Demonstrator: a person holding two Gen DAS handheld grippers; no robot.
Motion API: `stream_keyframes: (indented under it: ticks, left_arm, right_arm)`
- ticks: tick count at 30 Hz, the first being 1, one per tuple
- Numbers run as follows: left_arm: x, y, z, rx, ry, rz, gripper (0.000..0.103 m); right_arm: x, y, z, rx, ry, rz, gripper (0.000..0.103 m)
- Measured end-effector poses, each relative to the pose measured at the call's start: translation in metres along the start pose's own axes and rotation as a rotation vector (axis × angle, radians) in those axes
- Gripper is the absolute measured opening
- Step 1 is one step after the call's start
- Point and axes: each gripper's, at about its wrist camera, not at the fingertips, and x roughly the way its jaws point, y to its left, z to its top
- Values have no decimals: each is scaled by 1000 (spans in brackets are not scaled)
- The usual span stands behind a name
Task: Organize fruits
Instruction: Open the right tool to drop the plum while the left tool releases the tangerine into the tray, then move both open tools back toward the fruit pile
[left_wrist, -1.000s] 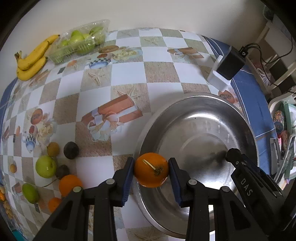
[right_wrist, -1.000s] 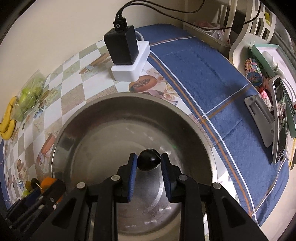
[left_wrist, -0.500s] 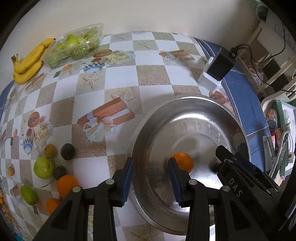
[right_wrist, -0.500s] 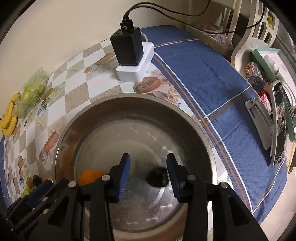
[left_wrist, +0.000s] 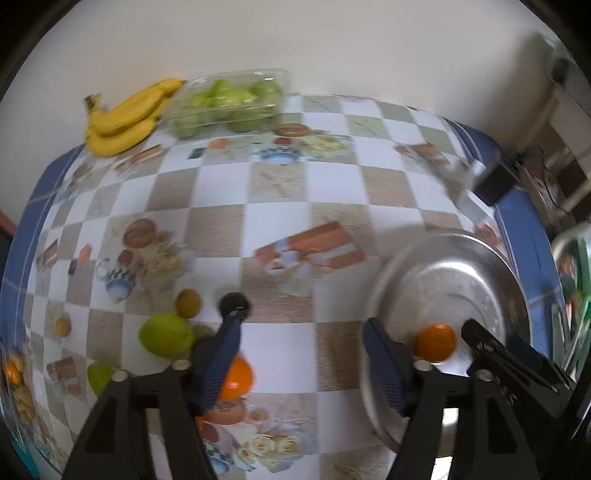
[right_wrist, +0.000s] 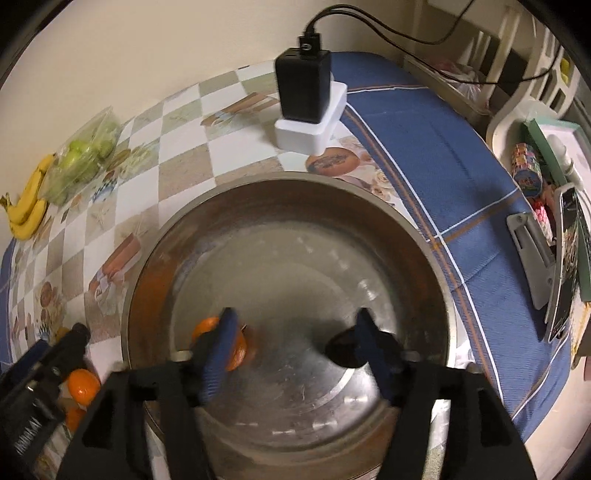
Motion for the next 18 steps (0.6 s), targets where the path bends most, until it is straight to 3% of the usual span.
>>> stream_keyframes:
  ticks: [7, 11, 16, 18]
  left_arm:
    - [6, 46, -2, -100, -8, 65, 96]
    - [7, 79, -2, -165, -6, 95, 98]
    - [6, 118, -2, -229, -25, 157, 103]
    - [5, 136, -3, -257, -31, 182, 103]
  right_arm:
    - [-2, 16, -6, -53, 4, 18, 81]
    - [-3, 31, -10, -94, 7, 39, 93]
    - [-9, 45, -13, -135, -13, 46, 93]
    - [-15, 52, -15, -145, -29, 62, 98]
